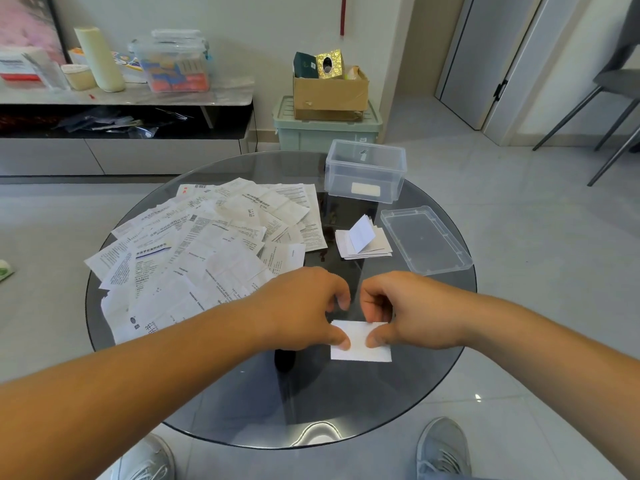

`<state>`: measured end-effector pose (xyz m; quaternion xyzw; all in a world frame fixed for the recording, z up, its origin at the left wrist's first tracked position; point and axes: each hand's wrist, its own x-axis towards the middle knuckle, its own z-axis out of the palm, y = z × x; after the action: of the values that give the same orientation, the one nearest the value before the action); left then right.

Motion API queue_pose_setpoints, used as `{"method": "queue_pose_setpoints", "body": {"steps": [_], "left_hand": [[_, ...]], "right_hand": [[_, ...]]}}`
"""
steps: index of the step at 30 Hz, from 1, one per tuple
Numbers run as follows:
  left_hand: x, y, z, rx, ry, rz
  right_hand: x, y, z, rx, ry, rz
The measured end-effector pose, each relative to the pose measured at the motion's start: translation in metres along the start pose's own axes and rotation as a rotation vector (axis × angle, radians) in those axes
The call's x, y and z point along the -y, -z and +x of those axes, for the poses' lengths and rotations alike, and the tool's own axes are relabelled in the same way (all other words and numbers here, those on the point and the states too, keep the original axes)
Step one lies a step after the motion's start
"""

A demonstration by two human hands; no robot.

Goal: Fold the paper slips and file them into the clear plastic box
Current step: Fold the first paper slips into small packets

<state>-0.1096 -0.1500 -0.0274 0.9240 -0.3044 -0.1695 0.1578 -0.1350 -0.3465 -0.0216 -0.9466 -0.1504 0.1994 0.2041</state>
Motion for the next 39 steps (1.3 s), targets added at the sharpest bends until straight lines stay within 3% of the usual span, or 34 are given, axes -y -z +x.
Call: {"method": "queue_pose_setpoints", "body": {"steps": [6,12,16,24,33,39], "left_hand": [[0.005,0.001,0.004,-0.021,-0.02,-0.109],[0.01,0.038,0.025,-0.318,0.047,-0.458],[0.015,0.048,0.059,-0.473,0.105,-0.542],[0.023,0.033,0.107,-0.381,0.118,-0.304],[0.026,0.02,0.11,-0.278,0.082,-0.097],[0.026,0.018,0.111,-0.271,0.082,-0.089]], "right_hand": [[-0.005,0.002,0.003,-0.08,0.021,0.14],[-0.008,0.033,0.018,-0.463,0.049,0.369],[-0.019,0.058,0.046,-0.597,0.018,0.369],[-0.05,0.053,0.078,-0.533,-0.095,0.164],[-0.056,0.036,0.083,-0.392,-0.034,-0.174],[-0.058,0.036,0.081,-0.425,0.045,-0.366]]}}
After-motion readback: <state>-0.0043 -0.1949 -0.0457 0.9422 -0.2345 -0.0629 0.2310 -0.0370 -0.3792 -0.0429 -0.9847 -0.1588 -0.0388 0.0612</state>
